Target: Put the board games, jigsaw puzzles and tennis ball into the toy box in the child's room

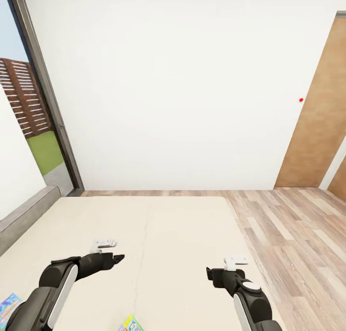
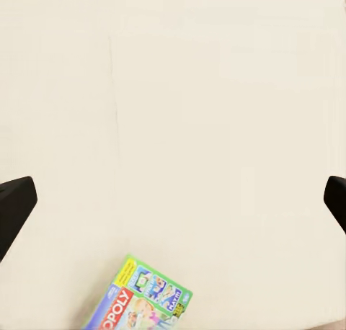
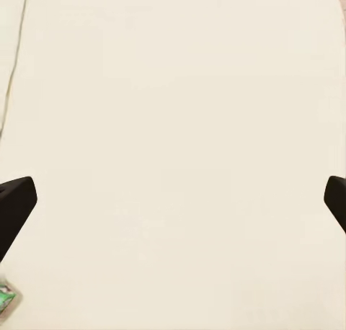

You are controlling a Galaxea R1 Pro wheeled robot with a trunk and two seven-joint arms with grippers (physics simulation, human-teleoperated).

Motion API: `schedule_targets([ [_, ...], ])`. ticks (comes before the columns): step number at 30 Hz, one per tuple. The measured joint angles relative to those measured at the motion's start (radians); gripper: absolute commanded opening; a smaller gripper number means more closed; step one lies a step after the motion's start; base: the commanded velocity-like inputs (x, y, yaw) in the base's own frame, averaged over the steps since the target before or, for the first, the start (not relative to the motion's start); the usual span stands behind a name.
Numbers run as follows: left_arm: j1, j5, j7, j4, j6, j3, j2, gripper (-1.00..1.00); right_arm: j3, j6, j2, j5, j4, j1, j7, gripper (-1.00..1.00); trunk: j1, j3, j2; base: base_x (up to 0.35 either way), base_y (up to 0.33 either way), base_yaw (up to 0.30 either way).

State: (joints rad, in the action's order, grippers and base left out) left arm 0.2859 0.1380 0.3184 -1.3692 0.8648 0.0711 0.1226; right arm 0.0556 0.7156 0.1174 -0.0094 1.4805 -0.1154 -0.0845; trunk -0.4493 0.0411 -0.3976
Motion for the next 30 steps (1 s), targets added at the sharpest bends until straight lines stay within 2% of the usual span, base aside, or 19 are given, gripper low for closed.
schedule_targets([
  [8,0.000,0.000,0.000,0.000,0.000,0.000,0.000,1.00,0.000,0.000,-0.001,0.000,0.002,0.000,0.000,1.00,0.000,0.000,0.000,0.000,0.233,0.000],
  [18,0.000,0.000,-0.001,0.001,-0.001,0.000,0.000,1.00,0.002,0.017,0.003,0.001,0.011,-0.001,-0.001,1.00,0.000,0.000,0.000,0.000,0.033,0.000],
  [22,0.000,0.000,-0.001,0.001,-0.001,-0.001,-0.001,1.00,0.000,0.094,0.003,0.001,0.018,-0.009,-0.002,1.00,0.000,0.000,0.000,0.000,0.002,0.000],
  [24,0.000,-0.001,-0.003,0.003,0.002,-0.006,-0.003,1.00,-0.002,0.183,0.004,0.002,0.038,-0.030,-0.003,1.00,0.000,0.000,0.000,0.000,0.000,0.000],
  [27,0.000,-0.003,-0.007,0.011,0.003,-0.010,-0.005,1.00,-0.011,0.264,0.004,0.002,0.062,-0.065,-0.003,1.00,0.000,0.000,0.000,0.000,0.000,0.000],
  [30,0.000,-0.004,-0.015,0.040,0.004,-0.013,-0.010,1.00,-0.030,0.303,0.004,0.000,0.072,-0.091,-0.002,1.00,0.000,0.000,0.000,0.000,0.000,0.000],
])
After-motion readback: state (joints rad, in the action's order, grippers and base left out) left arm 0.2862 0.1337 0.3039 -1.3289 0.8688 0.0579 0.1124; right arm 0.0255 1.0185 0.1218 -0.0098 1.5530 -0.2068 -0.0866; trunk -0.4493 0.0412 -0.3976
